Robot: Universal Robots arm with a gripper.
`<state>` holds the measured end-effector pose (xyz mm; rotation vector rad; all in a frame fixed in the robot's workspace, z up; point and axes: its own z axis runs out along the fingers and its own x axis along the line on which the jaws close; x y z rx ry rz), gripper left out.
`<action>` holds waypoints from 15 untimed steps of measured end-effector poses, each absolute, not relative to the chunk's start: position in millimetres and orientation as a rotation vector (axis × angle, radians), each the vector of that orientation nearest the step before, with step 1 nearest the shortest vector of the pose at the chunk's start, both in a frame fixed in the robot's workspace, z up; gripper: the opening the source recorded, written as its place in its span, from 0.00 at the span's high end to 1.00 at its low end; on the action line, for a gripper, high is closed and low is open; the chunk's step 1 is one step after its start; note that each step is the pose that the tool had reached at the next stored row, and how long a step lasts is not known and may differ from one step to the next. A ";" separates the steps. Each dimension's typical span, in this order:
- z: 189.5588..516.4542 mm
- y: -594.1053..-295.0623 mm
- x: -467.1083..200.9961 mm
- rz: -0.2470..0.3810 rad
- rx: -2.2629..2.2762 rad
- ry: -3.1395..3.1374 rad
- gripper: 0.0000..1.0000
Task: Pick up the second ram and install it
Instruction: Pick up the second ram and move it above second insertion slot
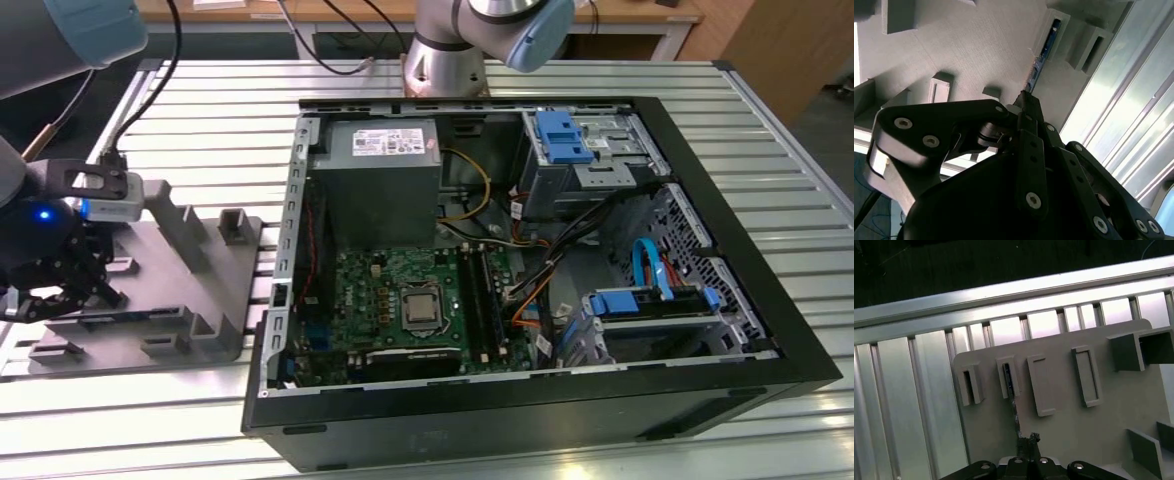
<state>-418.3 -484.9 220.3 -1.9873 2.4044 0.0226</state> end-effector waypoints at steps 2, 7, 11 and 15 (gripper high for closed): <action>220.3 -484.9 -418.4 0.023 -1.999 2.394 0.90; 220.2 -484.9 -418.3 -0.006 -2.051 2.372 0.90; 220.1 -485.0 -418.3 -0.026 -2.102 2.341 0.90; 219.8 -484.9 -418.3 -0.027 -2.156 2.291 0.90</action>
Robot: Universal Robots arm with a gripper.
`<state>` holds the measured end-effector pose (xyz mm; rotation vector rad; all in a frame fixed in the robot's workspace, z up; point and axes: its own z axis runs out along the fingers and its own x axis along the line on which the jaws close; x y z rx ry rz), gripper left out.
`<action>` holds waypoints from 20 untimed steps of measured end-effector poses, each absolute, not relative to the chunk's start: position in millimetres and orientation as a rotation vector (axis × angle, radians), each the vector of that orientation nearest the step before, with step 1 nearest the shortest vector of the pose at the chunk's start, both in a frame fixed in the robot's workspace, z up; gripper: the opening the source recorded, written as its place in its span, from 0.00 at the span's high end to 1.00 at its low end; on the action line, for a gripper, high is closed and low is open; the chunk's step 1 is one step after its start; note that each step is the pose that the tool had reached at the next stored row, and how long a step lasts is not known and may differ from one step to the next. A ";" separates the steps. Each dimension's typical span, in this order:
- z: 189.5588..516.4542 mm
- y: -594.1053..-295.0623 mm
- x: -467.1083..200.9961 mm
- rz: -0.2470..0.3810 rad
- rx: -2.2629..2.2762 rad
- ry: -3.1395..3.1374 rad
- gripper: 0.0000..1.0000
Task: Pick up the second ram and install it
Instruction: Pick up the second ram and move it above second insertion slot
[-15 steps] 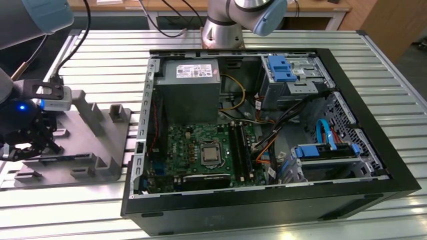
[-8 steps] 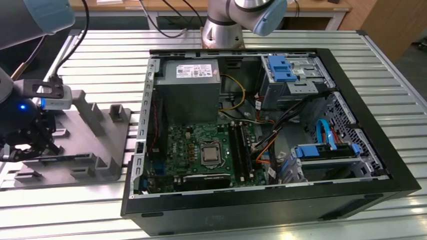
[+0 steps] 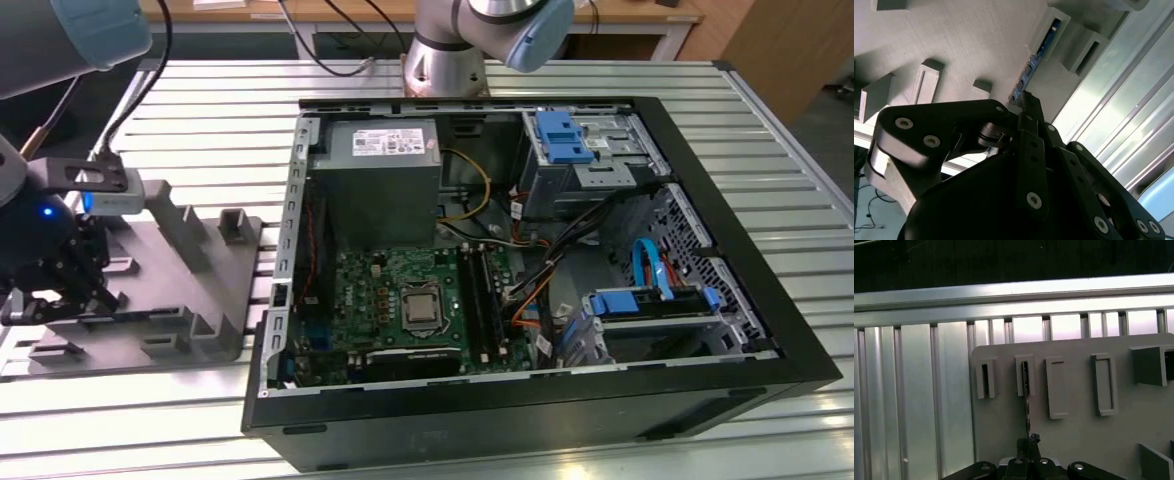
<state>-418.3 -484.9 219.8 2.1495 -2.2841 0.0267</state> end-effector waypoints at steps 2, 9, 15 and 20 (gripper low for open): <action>219.5 -484.9 -418.3 0.027 2.177 -2.258 0.90; 219.2 -484.9 -418.3 0.027 2.204 -2.232 0.90; 219.3 -484.9 -418.3 0.027 2.204 -2.232 0.77; 219.1 -484.9 -418.3 0.028 2.204 -2.231 0.70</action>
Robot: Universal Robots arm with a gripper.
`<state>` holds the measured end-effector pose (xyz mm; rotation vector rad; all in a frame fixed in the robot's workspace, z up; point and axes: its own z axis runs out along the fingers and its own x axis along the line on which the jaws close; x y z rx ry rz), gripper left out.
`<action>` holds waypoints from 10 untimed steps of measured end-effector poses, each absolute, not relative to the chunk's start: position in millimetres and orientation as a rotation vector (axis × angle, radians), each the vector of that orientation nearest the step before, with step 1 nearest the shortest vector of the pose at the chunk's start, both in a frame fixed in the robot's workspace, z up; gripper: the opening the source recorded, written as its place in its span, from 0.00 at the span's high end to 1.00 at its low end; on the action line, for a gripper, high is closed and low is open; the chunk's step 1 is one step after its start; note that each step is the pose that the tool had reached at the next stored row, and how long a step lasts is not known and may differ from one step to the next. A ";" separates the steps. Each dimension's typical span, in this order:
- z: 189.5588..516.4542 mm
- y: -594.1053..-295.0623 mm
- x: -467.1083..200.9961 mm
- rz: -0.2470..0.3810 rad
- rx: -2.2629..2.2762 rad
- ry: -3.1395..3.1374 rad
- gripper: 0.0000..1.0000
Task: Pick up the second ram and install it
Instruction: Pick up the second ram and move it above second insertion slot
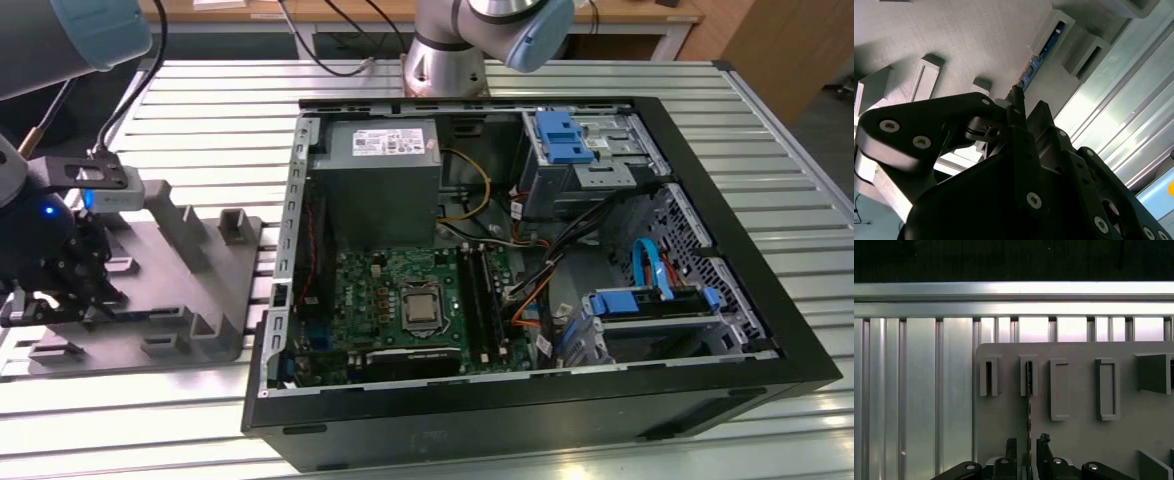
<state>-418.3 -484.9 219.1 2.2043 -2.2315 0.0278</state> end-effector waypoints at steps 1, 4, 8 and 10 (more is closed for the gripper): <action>218.1 -484.9 -418.3 0.028 2.204 -2.232 0.70; 212.8 -484.9 -418.4 0.028 2.204 -2.231 0.70; 205.7 -484.9 -418.4 0.028 2.209 -2.226 0.70; 202.1 -484.6 -418.4 0.028 2.218 -2.218 0.70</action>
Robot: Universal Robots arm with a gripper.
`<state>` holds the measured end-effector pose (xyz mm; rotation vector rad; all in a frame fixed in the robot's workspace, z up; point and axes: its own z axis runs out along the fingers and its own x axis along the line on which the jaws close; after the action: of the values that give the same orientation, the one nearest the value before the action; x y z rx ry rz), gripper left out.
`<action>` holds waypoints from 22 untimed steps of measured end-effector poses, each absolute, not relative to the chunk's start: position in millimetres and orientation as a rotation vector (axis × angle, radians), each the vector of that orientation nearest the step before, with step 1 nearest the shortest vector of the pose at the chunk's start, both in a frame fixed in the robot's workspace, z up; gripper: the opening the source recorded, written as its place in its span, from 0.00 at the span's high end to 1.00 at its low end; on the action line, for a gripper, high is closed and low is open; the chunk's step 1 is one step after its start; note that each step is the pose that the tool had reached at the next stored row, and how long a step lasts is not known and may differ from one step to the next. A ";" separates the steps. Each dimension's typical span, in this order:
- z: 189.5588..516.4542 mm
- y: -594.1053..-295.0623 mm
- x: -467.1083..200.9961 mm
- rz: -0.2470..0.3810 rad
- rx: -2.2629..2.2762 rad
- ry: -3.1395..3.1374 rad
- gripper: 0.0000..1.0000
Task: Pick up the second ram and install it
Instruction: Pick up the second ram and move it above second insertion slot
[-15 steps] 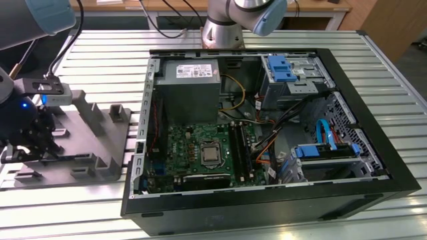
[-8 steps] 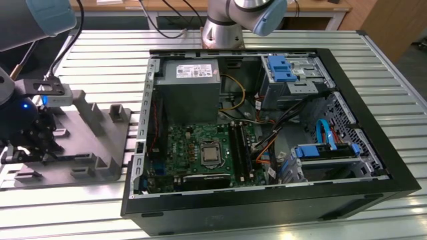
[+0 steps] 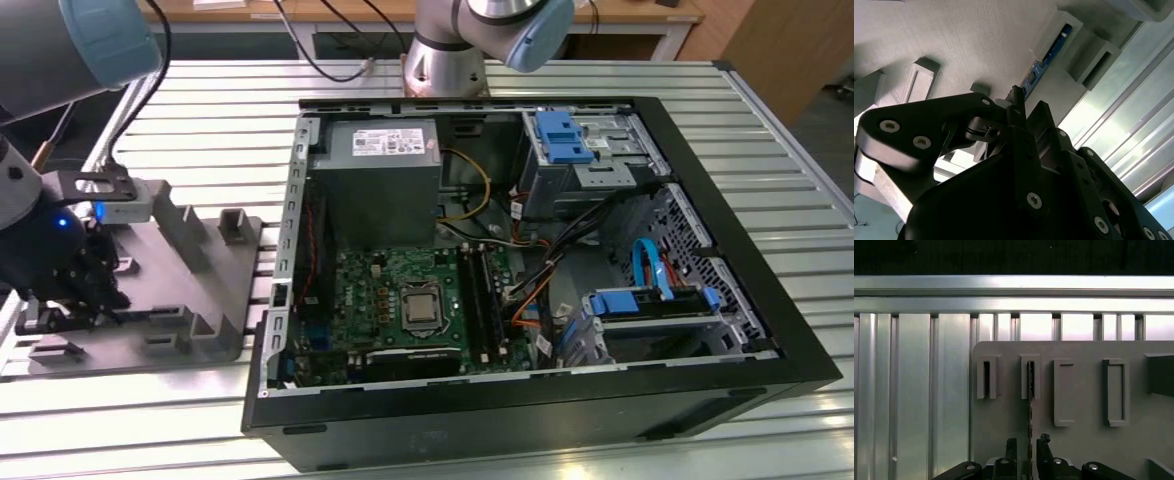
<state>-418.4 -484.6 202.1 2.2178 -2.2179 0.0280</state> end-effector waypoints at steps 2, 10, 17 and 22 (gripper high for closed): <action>198.5 -484.4 -418.4 0.028 2.227 -2.209 0.70; 189.9 -484.3 -418.5 0.027 2.239 -2.197 0.70; 189.9 -484.3 -418.5 0.026 2.240 -2.198 0.78; 189.9 -484.3 -418.5 0.026 2.240 -2.198 0.86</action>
<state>-418.5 -484.3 189.9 2.2402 -2.1978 0.0256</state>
